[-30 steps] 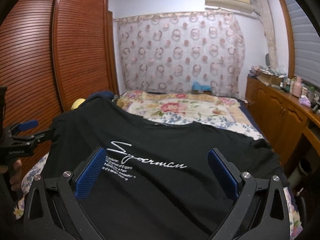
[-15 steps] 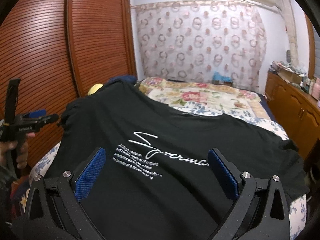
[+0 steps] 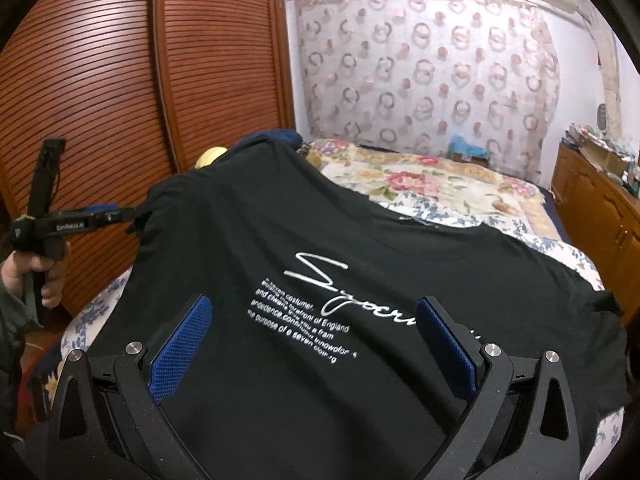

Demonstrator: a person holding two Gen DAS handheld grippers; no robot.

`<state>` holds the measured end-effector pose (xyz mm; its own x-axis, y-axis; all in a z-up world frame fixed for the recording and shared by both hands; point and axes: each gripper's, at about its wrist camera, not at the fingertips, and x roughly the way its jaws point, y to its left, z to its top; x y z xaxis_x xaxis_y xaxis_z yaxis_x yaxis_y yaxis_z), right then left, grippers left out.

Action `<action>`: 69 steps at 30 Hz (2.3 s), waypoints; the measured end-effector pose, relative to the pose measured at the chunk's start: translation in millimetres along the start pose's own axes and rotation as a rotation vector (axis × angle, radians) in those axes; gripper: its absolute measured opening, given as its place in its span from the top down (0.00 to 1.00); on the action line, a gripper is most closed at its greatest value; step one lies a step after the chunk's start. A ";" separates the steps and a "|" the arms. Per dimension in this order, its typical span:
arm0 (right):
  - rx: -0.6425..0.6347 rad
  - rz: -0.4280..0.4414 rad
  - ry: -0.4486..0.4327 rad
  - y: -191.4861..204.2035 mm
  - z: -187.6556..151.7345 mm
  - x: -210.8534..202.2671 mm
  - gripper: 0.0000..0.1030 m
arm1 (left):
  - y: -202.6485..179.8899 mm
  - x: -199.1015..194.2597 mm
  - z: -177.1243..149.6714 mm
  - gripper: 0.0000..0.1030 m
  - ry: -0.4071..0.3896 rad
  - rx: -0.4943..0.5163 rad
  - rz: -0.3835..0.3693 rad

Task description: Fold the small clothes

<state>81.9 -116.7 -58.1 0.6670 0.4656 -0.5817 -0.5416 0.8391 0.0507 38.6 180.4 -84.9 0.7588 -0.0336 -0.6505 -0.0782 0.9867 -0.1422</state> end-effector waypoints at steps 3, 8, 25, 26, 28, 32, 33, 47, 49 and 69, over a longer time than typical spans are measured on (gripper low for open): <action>0.001 0.005 0.014 -0.6 -2.0 2.5 0.00 | 3.2 12.0 -4.6 0.33 0.032 0.009 0.019; 0.001 0.005 0.017 -0.1 -1.7 2.6 0.00 | 4.6 24.7 -3.1 0.58 0.042 0.055 0.068; 0.054 -0.014 0.011 -17.3 -11.6 -4.6 0.00 | -18.8 -29.1 61.5 0.98 -0.215 0.119 0.021; 0.059 -0.017 0.008 -19.5 -12.5 -6.5 0.00 | -30.6 -30.7 70.1 0.98 -0.225 0.140 -0.002; 0.073 -0.026 0.001 -25.0 -13.0 -9.8 0.00 | -50.2 -31.1 80.2 0.98 -0.232 0.176 -0.035; 0.105 -0.040 -0.005 -37.5 -14.1 -14.7 0.00 | -98.3 -24.1 87.0 0.97 -0.198 0.264 -0.120; 0.109 -0.042 -0.005 -39.5 -14.6 -15.5 0.00 | -109.4 -20.5 84.3 0.95 -0.172 0.283 -0.145; 0.093 -0.052 0.010 -34.1 -10.2 -11.9 0.00 | -117.8 -45.0 33.2 0.46 -0.080 0.292 -0.223; 0.086 -0.051 0.015 -32.8 -9.6 -10.7 0.00 | -108.6 -48.6 31.6 0.45 -0.084 0.276 -0.221; -0.148 0.213 0.092 33.9 59.7 68.8 0.35 | -60.0 -52.7 22.7 0.41 -0.132 0.147 -0.161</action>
<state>140.0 -39.4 -48.0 0.4845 0.5942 -0.6420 -0.7383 0.6714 0.0643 18.0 126.5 -25.2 0.8325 -0.1812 -0.5236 0.1386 0.9831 -0.1197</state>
